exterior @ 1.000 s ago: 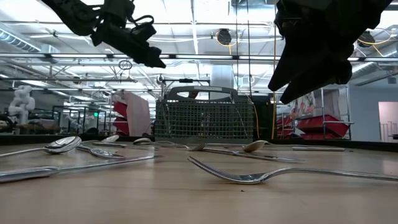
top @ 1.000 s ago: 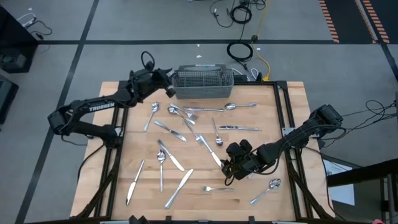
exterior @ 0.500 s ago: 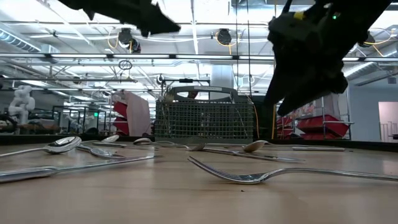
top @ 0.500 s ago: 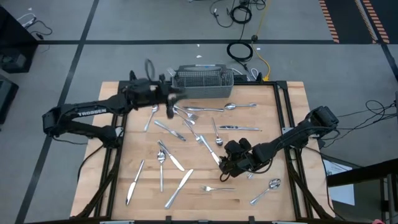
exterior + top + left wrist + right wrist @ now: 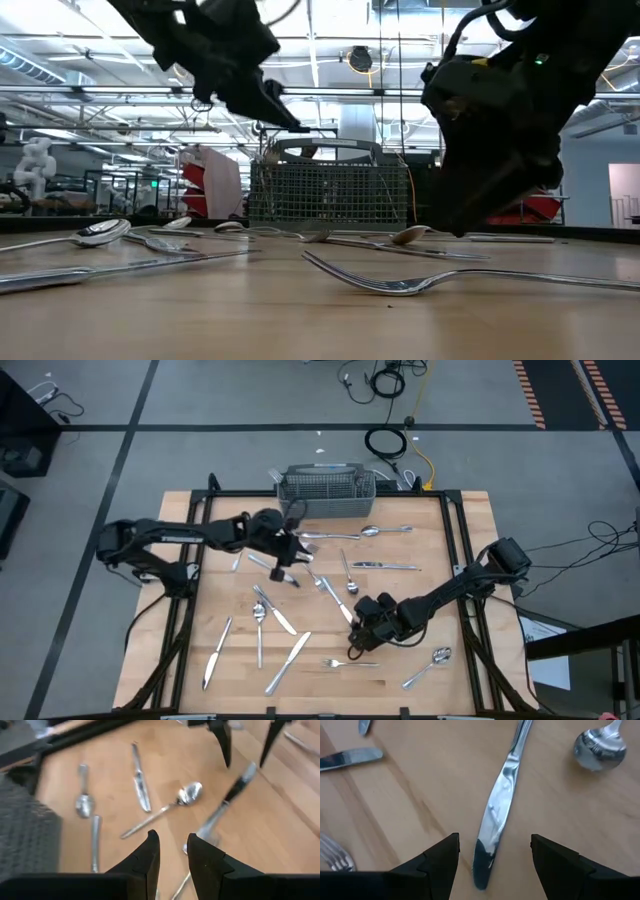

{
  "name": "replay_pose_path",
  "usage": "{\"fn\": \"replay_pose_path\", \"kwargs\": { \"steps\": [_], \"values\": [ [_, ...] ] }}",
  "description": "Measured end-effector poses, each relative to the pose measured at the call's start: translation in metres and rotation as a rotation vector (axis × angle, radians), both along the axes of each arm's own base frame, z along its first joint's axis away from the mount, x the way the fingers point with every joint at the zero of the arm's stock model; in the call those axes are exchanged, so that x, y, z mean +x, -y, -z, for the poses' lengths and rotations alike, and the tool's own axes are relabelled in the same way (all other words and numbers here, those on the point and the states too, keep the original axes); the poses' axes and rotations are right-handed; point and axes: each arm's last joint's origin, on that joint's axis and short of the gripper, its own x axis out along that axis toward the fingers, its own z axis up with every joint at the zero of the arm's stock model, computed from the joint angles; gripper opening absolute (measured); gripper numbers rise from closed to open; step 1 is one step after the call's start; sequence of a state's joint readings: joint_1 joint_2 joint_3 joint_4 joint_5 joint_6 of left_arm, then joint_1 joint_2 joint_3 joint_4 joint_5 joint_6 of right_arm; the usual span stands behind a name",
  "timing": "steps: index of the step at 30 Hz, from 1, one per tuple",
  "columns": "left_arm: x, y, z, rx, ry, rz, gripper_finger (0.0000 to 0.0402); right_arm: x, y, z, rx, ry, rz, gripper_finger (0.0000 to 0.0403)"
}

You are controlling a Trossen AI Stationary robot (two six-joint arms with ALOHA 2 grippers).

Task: Sort silverware
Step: Put the silver fork into the silverware organizer

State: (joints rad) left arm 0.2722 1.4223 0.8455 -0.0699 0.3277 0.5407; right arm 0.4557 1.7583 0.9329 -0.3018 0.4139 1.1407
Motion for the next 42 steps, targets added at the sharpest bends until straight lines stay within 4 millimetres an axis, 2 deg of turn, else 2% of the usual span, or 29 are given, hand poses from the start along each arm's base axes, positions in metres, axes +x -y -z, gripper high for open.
{"fn": "replay_pose_path", "kwargs": {
  "steps": [7, 15, 21, 36, 39, 42],
  "values": [
    [0.013, -0.003, 0.029, -0.060, -0.086, 0.096, 0.0105, 0.002, -0.002, -0.001, 0.020, 0.030, 0.002, 0.0233],
    [0.039, -0.014, 0.038, -0.030, -0.193, 0.161, 0.0105, 0.003, -0.003, -0.002, 0.029, 0.044, 0.006, 0.0233],
    [0.047, -0.026, 0.062, -0.058, -0.371, 0.198, 0.0105, 0.004, -0.003, -0.002, 0.042, 0.055, 0.020, 0.0233],
    [0.058, -0.032, 0.103, -0.058, -0.434, 0.285, 0.0104, 0.006, -0.005, -0.004, 0.058, 0.086, 0.019, 0.0233],
    [0.061, -0.033, 0.113, -0.066, -0.449, 0.280, 0.0089, 0.007, -0.005, -0.004, 0.061, 0.091, 0.019, 0.0233],
    [0.063, -0.032, 0.118, -0.057, -0.470, 0.276, 0.0038, 0.007, -0.005, -0.004, 0.069, 0.093, 0.028, 0.0233]
  ]
}}
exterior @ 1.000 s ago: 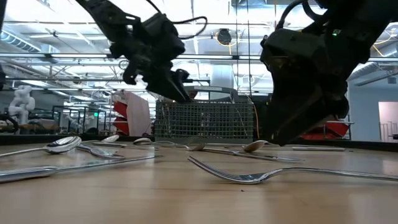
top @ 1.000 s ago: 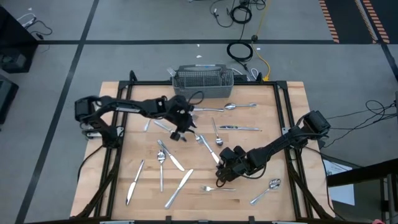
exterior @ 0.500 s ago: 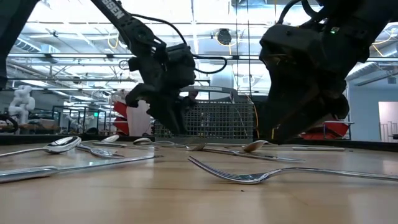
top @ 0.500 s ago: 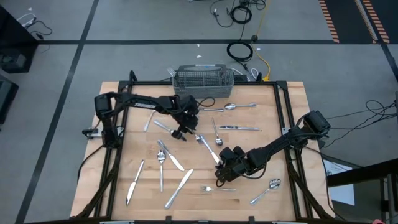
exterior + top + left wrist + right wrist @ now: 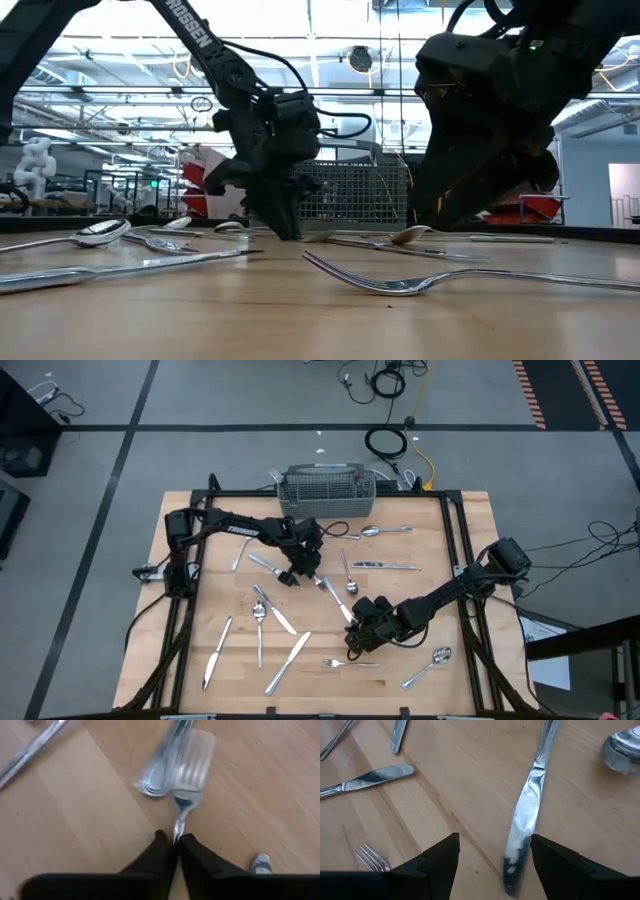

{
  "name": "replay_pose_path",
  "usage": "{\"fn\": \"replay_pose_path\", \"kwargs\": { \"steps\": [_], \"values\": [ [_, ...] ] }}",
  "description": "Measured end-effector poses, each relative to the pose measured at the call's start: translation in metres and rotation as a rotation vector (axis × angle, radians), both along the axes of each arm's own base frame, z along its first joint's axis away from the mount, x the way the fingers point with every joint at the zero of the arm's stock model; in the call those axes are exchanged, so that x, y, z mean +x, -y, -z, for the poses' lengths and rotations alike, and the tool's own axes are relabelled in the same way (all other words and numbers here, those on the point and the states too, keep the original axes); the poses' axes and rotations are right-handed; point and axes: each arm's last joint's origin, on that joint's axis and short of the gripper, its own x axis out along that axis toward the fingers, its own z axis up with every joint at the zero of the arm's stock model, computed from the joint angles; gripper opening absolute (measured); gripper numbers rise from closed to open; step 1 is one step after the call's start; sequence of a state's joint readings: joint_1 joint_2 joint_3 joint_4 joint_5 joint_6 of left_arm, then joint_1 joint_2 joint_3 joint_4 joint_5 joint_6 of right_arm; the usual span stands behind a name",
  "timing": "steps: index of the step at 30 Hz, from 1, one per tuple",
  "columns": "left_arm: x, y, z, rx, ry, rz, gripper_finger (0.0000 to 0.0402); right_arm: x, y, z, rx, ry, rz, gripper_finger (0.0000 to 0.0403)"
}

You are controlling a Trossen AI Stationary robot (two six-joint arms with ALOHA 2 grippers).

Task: Sort silverware
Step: Put the silver fork into the silverware organizer

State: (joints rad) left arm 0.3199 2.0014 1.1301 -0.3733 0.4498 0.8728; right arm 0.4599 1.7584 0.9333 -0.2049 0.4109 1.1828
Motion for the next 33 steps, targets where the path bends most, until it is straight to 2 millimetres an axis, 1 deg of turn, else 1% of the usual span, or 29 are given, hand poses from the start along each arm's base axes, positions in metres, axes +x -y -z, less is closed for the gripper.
{"fn": "replay_pose_path", "kwargs": {
  "steps": [1, 2, 4, 7, 12, 13, 17, 19, 21, 25, 29, 31, 33],
  "values": [
    [0.000, 0.001, 0.000, 0.005, -0.005, -0.001, 0.0023, 0.000, 0.000, 0.000, 0.005, 0.001, 0.005, 0.0233],
    [0.000, 0.002, 0.000, 0.010, -0.010, -0.001, 0.0016, 0.000, 0.000, 0.000, 0.005, 0.001, 0.006, 0.0233],
    [0.000, 0.004, 0.000, 0.015, -0.017, 0.001, 0.0015, 0.000, 0.000, 0.000, 0.005, 0.000, 0.006, 0.0233],
    [0.002, 0.005, -0.005, 0.015, -0.038, -0.033, 0.0014, 0.000, 0.000, 0.000, 0.005, 0.001, 0.007, 0.0233],
    [0.005, 0.006, -0.028, -0.012, -0.054, -0.126, 0.0012, 0.000, 0.000, 0.000, 0.004, 0.001, 0.007, 0.0233],
    [0.006, 0.006, -0.036, -0.016, -0.047, -0.143, 0.0012, 0.000, 0.000, 0.000, 0.004, 0.001, 0.006, 0.0233],
    [0.006, 0.005, -0.081, -0.019, 0.073, -0.200, 0.0012, 0.000, 0.000, 0.000, -0.002, 0.000, 0.003, 0.0233],
    [0.001, 0.002, -0.098, -0.027, 0.115, -0.242, 0.0012, 0.000, 0.000, 0.000, -0.013, 0.000, -0.009, 0.0233],
    [-0.003, -0.005, -0.123, -0.033, 0.213, -0.304, 0.0012, 0.000, 0.000, 0.000, -0.016, 0.000, -0.011, 0.0233],
    [-0.021, -0.028, -0.186, -0.031, 0.523, -0.445, 0.0012, 0.000, 0.000, 0.000, -0.024, 0.001, -0.015, 0.0233],
    [-0.048, -0.057, -0.238, 0.033, 0.836, -0.576, 0.0012, 0.000, 0.001, 0.000, -0.038, 0.009, -0.006, 0.0233],
    [-0.064, -0.075, -0.257, 0.052, 0.963, -0.655, 0.0012, 0.000, 0.001, 0.000, -0.041, 0.012, 0.001, 0.0233],
    [-0.076, -0.092, -0.263, 0.043, 1.039, -0.724, 0.0012, 0.001, 0.002, 0.000, -0.040, 0.012, 0.004, 0.0233]
  ]
}}
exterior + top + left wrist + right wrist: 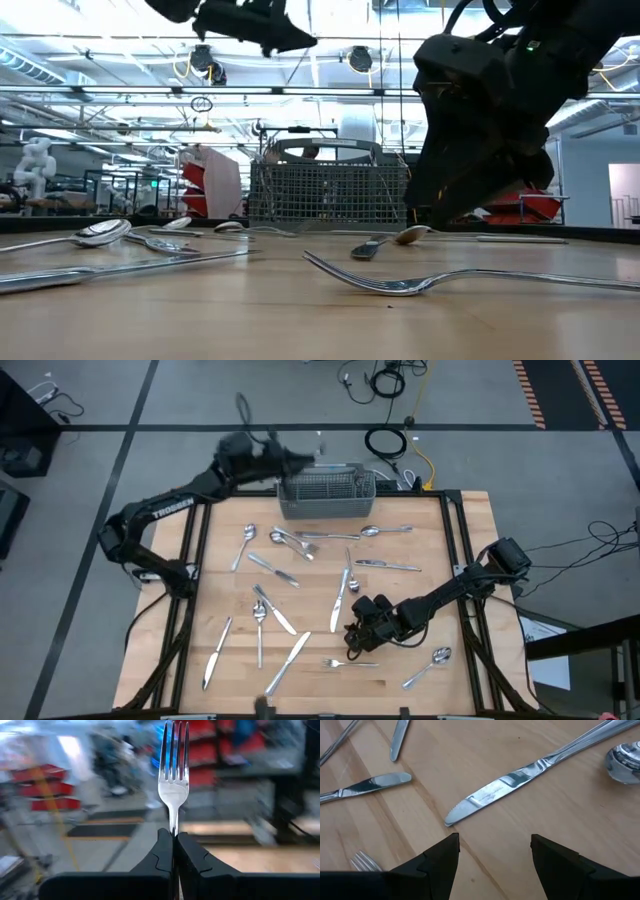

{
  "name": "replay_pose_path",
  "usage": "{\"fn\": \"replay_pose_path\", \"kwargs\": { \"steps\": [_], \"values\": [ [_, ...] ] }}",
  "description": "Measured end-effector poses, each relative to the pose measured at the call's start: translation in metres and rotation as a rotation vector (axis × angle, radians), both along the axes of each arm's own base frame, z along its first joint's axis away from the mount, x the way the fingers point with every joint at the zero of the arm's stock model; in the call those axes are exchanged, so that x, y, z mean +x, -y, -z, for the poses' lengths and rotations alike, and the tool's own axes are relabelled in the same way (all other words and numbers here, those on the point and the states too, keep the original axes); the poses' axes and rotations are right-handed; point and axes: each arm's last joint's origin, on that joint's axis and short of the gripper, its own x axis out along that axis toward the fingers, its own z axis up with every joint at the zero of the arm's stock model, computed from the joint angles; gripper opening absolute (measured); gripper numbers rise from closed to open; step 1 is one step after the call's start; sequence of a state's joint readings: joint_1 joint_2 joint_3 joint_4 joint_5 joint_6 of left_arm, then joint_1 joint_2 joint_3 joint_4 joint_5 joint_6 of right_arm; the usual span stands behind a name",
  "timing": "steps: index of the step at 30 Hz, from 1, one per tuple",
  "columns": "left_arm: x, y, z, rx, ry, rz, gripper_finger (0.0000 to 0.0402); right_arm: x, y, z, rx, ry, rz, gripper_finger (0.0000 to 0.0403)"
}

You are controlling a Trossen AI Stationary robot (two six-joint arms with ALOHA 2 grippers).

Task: Sort silverware
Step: Put the silver fork into the silverware organizer

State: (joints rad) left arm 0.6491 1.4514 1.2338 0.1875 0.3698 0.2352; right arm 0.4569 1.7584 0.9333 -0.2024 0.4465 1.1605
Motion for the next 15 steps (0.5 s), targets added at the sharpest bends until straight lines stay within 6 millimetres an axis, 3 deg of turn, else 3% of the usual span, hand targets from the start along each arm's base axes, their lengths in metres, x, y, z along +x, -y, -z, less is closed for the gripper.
{"fn": "replay_pose_path", "kwargs": {
  "steps": [4, 7, 15],
  "values": [
    [-0.016, -0.022, 0.008, -0.043, 0.054, -0.041, 0.0012, 0.001, 0.001, 0.000, 0.003, 0.001, 0.008, 0.0233],
    [-0.025, -0.028, 0.025, -0.077, 0.121, -0.068, 0.0012, 0.001, 0.002, 0.000, 0.004, 0.001, 0.010, 0.0233],
    [-0.050, -0.018, 0.094, -0.146, 0.296, -0.145, 0.0012, 0.002, 0.004, 0.000, 0.007, 0.000, 0.019, 0.0233]
  ]
}}
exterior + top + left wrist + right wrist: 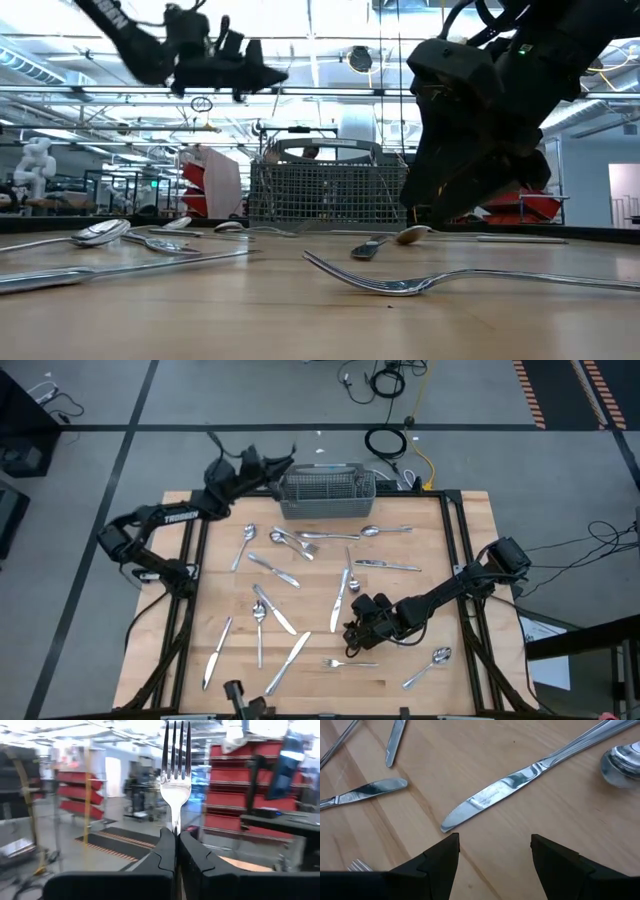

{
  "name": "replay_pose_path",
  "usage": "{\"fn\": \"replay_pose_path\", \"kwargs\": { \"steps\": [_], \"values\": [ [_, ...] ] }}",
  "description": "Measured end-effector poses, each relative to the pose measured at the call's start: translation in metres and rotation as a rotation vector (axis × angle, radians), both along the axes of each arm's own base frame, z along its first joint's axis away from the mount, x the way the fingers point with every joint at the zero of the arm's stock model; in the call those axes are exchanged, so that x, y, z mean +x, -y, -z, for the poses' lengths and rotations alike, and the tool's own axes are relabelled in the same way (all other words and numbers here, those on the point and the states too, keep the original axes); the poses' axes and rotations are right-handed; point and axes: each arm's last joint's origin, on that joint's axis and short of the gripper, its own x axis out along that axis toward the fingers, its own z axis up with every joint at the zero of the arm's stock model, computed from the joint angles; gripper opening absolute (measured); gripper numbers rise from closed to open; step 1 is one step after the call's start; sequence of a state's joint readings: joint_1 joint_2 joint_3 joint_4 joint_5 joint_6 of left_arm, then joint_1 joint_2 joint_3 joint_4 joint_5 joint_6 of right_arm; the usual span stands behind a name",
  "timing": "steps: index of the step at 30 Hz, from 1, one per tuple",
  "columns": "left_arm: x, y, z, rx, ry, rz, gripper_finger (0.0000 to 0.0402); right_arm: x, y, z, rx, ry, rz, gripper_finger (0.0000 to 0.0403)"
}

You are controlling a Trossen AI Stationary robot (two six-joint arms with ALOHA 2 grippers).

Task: Sort silverware
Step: Put the silver fork into the silverware organizer

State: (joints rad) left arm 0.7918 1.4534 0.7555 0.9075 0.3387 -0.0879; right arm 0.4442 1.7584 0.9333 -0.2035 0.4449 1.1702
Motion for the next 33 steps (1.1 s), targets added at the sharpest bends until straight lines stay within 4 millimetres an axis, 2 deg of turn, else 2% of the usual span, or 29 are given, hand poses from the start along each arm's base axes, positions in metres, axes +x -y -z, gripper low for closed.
{"fn": "replay_pose_path", "kwargs": {
  "steps": [6, 10, 16, 22, 28, 33],
  "values": [
    [-0.013, 0.010, 0.031, 0.002, -0.004, -0.089, 0.0012, 0.000, 0.000, 0.000, 0.004, -0.003, -0.003, 0.0233],
    [-0.013, 0.010, 0.050, -0.036, -0.041, -0.096, 0.0012, 0.000, 0.000, 0.000, 0.005, -0.003, -0.003, 0.0233],
    [-0.012, 0.006, 0.064, -0.024, 0.026, -0.124, 0.0012, 0.000, 0.000, 0.000, 0.010, -0.003, -0.005, 0.0233],
    [-0.006, 0.000, 0.086, -0.056, 0.000, -0.143, 0.0011, 0.000, -0.002, 0.000, 0.070, -0.010, 0.005, 0.0233],
    [-0.004, -0.001, 0.092, -0.091, 0.018, -0.130, 0.0017, 0.000, -0.002, 0.000, 0.068, -0.007, -0.006, 0.0233],
    [-0.005, 0.002, 0.084, -0.071, 0.031, -0.072, 0.0069, 0.002, -0.002, -0.001, 0.034, -0.002, -0.051, 0.0247]
  ]
}}
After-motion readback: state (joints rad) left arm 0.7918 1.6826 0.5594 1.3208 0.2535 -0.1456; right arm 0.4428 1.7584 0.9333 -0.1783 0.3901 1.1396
